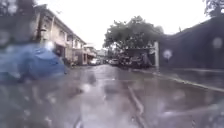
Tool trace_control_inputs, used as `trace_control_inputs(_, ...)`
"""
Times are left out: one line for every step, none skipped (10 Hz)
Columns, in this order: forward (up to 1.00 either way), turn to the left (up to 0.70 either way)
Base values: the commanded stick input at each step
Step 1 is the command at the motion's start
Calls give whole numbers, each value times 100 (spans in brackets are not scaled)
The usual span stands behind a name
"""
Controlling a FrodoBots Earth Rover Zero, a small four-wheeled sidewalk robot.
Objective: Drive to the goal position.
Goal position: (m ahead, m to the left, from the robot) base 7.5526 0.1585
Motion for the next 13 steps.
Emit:
trace_control_inputs(100,0)
trace_control_inputs(100,0)
trace_control_inputs(100,0)
trace_control_inputs(100,0)
trace_control_inputs(100,0)
trace_control_inputs(100,0)
trace_control_inputs(100,0)
trace_control_inputs(100,0)
trace_control_inputs(100,0)
trace_control_inputs(100,0)
trace_control_inputs(100,0)
trace_control_inputs(100,0)
trace_control_inputs(100,0)
